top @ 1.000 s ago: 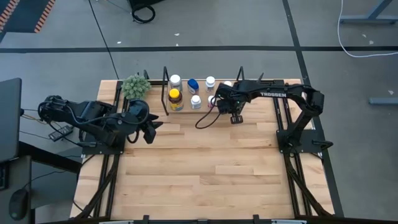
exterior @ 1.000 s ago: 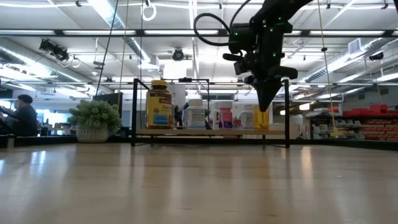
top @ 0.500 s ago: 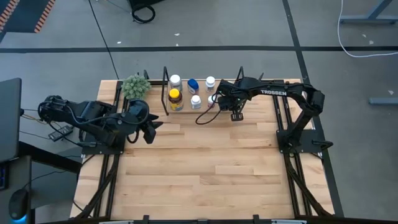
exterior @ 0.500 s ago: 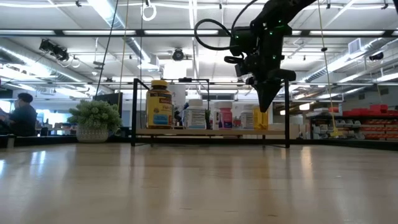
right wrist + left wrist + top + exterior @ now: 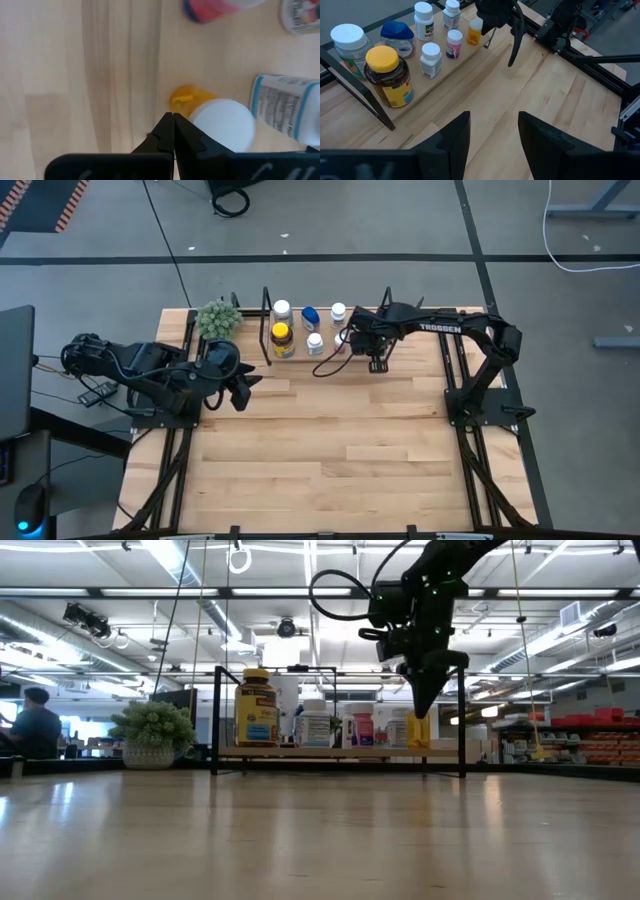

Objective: Pick and place medicine bottles onto shelf by color
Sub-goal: Put the orange medicine bottle on the shelf, then return to Home Position

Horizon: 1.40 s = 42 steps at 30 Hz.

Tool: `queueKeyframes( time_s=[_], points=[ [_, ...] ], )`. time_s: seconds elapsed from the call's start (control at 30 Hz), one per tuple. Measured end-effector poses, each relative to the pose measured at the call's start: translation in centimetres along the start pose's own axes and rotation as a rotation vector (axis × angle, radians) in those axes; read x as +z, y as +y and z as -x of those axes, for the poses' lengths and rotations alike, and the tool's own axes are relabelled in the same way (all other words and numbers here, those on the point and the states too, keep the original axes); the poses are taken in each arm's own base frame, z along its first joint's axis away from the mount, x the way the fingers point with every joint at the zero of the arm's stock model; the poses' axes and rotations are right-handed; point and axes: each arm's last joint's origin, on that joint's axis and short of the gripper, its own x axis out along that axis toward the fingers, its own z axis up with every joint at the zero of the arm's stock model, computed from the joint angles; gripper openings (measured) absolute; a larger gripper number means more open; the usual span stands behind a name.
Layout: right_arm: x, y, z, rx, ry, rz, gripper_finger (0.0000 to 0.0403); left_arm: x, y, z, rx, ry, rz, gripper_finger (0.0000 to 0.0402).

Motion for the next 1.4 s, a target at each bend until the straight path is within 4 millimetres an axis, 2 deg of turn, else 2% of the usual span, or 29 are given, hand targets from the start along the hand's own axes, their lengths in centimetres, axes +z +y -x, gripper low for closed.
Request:
queueKeyframes(
  time_s=[0.13,0.33,0.47,0.67,0.9,1.07,1.27,1.4],
  points=[
    [0.8,0.1,1.2,-0.009,-0.028,-0.058,0.0004,0.0,0.0,0.0,0.0,0.0,-0.001,0.0172],
    [2.5,0.1,4.3,-0.03,-0.109,-0.132,0.0004,0.0,0.0,0.0,0.0,-0.001,-0.036,0.0172],
    [3.0,0.6,6.2,-0.017,-0.112,-0.216,0.0004,0.1,-0.1,0.0,-0.005,-0.006,-0.056,0.0172],
    [3.9,2.3,8.8,0.028,-0.128,-0.317,0.0004,0.4,-0.5,0.0,-0.04,-0.042,-0.07,0.0172],
    [5.5,5.0,11.9,0.09,-0.234,-0.434,0.0004,1.4,-0.4,-0.3,-0.048,-0.102,-0.096,0.0168],
    [6.3,6.7,13.6,0.15,-0.306,-0.466,0.0005,1.4,0.0,0.2,-0.061,-0.095,-0.143,0.0121],
    [5.9,8.6,14.0,0.22,-0.307,-0.482,0.0005,1.1,1.8,2.5,-0.104,-0.086,-0.201,0.0017],
    [4.8,9.6,13.9,0.245,-0.327,-0.527,0.0005,-0.7,4.5,3.7,-0.177,-0.126,-0.147,0.0011]
  ],
)
